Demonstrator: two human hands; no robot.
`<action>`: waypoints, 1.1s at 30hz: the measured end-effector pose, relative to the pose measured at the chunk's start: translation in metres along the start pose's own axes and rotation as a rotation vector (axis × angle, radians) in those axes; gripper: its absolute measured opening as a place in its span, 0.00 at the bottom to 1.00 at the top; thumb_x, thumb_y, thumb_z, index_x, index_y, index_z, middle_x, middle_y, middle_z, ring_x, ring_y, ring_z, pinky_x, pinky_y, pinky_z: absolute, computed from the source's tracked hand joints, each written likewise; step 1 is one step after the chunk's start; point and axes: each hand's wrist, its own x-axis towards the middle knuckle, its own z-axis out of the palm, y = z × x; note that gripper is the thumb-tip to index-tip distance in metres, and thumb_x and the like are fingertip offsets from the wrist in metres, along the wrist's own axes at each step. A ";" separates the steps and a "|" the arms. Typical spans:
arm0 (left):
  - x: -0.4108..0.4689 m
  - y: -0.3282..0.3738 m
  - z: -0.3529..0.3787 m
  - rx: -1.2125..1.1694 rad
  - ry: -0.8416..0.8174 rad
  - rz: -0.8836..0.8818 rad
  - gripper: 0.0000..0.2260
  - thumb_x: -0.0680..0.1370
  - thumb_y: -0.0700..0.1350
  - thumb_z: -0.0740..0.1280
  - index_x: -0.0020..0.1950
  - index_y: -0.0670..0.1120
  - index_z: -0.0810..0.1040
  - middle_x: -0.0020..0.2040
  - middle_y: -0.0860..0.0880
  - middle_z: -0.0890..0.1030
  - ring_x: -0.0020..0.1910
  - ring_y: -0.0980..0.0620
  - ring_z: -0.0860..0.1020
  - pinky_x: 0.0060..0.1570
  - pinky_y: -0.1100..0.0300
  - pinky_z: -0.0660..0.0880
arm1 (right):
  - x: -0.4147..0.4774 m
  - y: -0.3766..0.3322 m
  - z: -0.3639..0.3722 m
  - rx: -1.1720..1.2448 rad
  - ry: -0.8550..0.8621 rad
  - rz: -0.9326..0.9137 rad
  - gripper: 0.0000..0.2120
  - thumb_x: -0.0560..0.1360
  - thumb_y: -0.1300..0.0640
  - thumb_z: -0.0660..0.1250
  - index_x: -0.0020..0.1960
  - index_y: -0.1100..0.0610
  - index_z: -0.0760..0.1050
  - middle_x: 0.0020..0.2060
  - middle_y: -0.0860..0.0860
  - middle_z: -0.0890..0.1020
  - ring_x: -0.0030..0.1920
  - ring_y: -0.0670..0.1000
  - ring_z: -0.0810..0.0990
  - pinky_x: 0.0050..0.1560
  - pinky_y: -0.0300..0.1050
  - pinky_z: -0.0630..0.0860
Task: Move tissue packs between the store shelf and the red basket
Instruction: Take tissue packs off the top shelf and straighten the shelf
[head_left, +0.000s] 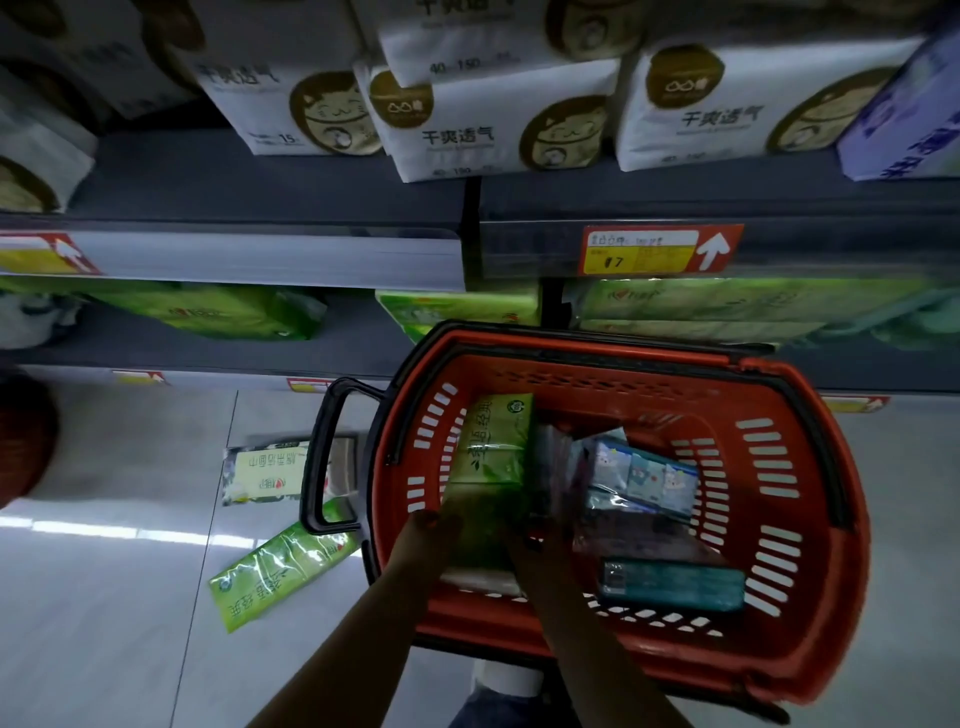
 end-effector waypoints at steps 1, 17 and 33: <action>0.000 -0.003 -0.001 -0.025 -0.007 -0.003 0.12 0.80 0.42 0.61 0.62 0.40 0.74 0.50 0.43 0.78 0.50 0.45 0.78 0.50 0.53 0.75 | -0.001 0.001 0.000 -0.004 -0.015 -0.009 0.29 0.74 0.58 0.70 0.70 0.61 0.62 0.59 0.56 0.75 0.59 0.55 0.75 0.61 0.49 0.73; -0.043 -0.006 -0.011 -0.371 0.041 0.016 0.08 0.78 0.48 0.65 0.50 0.44 0.77 0.43 0.39 0.83 0.41 0.39 0.82 0.38 0.53 0.78 | -0.047 -0.036 -0.015 -0.050 -0.105 -0.031 0.18 0.75 0.49 0.67 0.61 0.57 0.74 0.52 0.50 0.79 0.39 0.38 0.72 0.38 0.27 0.69; -0.111 0.029 -0.022 -0.402 -0.039 0.289 0.20 0.67 0.53 0.69 0.56 0.45 0.80 0.47 0.40 0.84 0.42 0.43 0.84 0.37 0.54 0.80 | -0.118 -0.047 -0.045 0.279 -0.158 0.010 0.25 0.63 0.39 0.71 0.54 0.51 0.74 0.52 0.51 0.81 0.53 0.54 0.81 0.45 0.55 0.82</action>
